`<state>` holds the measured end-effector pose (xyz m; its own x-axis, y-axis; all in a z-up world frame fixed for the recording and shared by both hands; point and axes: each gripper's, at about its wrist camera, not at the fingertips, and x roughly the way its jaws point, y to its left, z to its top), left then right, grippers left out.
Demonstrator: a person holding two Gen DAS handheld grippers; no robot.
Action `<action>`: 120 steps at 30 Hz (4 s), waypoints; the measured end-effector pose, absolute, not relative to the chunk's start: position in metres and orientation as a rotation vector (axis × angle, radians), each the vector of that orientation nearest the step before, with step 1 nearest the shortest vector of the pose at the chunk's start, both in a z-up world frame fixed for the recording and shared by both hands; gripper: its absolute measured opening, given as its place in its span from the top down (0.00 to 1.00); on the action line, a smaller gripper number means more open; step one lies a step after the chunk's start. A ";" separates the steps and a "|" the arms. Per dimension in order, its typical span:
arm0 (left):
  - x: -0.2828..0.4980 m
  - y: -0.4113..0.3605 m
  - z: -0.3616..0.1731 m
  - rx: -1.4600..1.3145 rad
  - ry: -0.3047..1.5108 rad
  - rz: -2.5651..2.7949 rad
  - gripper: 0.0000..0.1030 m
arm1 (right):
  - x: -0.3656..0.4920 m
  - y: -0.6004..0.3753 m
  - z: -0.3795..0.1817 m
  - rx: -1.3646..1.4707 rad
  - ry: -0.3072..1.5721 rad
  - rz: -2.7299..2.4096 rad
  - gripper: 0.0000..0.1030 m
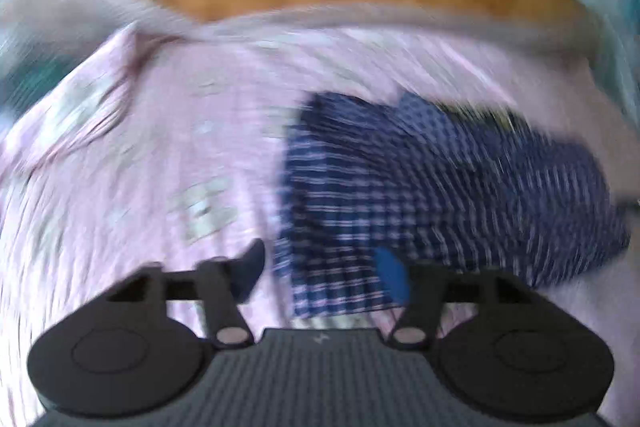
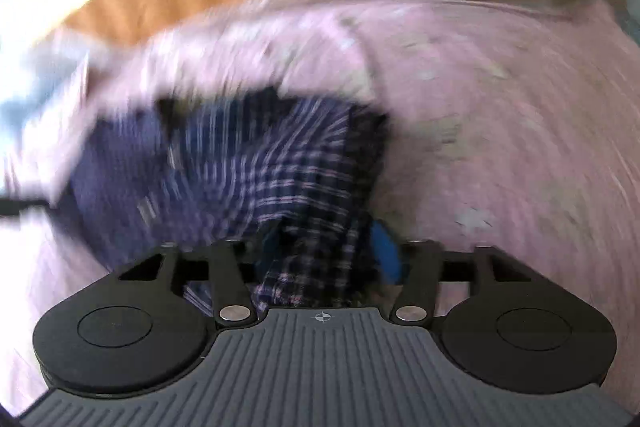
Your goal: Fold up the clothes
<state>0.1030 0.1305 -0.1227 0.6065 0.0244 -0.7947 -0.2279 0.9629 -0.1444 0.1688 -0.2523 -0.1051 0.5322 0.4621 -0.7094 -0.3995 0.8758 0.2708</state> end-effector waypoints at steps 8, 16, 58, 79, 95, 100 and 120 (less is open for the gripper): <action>0.122 0.141 -0.160 -0.516 0.980 0.221 0.50 | 0.180 -0.262 -0.151 0.435 1.036 0.458 0.63; 0.122 0.117 -0.160 -0.432 1.044 0.232 0.65 | 0.220 -0.235 -0.123 -0.097 0.949 0.582 0.88; 0.134 0.124 -0.165 -0.761 0.950 0.425 0.21 | 0.209 -0.291 -0.201 0.905 1.233 0.594 0.13; 0.081 0.073 -0.139 -0.606 0.841 0.439 0.48 | 0.215 -0.293 -0.112 0.161 0.896 0.494 0.48; 0.022 -0.004 -0.082 -0.232 1.010 0.318 0.12 | 0.105 -0.294 -0.073 -0.093 0.868 0.442 0.09; -0.001 -0.054 -0.043 -0.180 0.932 0.247 0.03 | 0.035 -0.279 -0.041 -0.126 0.841 0.487 0.06; -0.049 -0.112 0.016 -0.224 0.789 0.214 0.00 | -0.041 -0.276 0.023 -0.187 0.774 0.527 0.03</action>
<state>-0.0493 -0.1122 0.0164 0.6855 0.1058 -0.7204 -0.2725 0.9548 -0.1190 -0.0412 -0.2763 0.0233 0.5938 0.3836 -0.7073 -0.5177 0.8551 0.0291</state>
